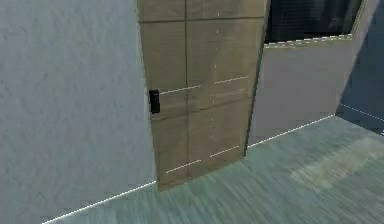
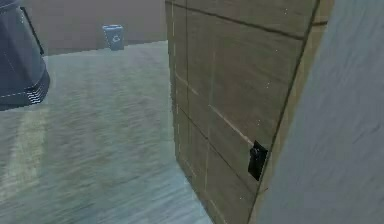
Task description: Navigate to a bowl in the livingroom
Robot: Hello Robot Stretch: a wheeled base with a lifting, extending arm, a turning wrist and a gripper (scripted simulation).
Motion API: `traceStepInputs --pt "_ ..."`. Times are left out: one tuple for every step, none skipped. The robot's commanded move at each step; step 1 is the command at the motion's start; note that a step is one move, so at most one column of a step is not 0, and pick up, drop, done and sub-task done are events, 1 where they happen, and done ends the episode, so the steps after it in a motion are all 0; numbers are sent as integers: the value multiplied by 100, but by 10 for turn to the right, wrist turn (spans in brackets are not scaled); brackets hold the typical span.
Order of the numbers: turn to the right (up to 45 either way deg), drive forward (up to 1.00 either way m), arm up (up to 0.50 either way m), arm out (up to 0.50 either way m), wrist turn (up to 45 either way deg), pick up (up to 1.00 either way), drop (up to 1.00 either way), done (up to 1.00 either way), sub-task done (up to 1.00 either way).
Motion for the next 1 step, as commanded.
traceStepInputs --pt "450 0 0 0 0 0 0 0 0"
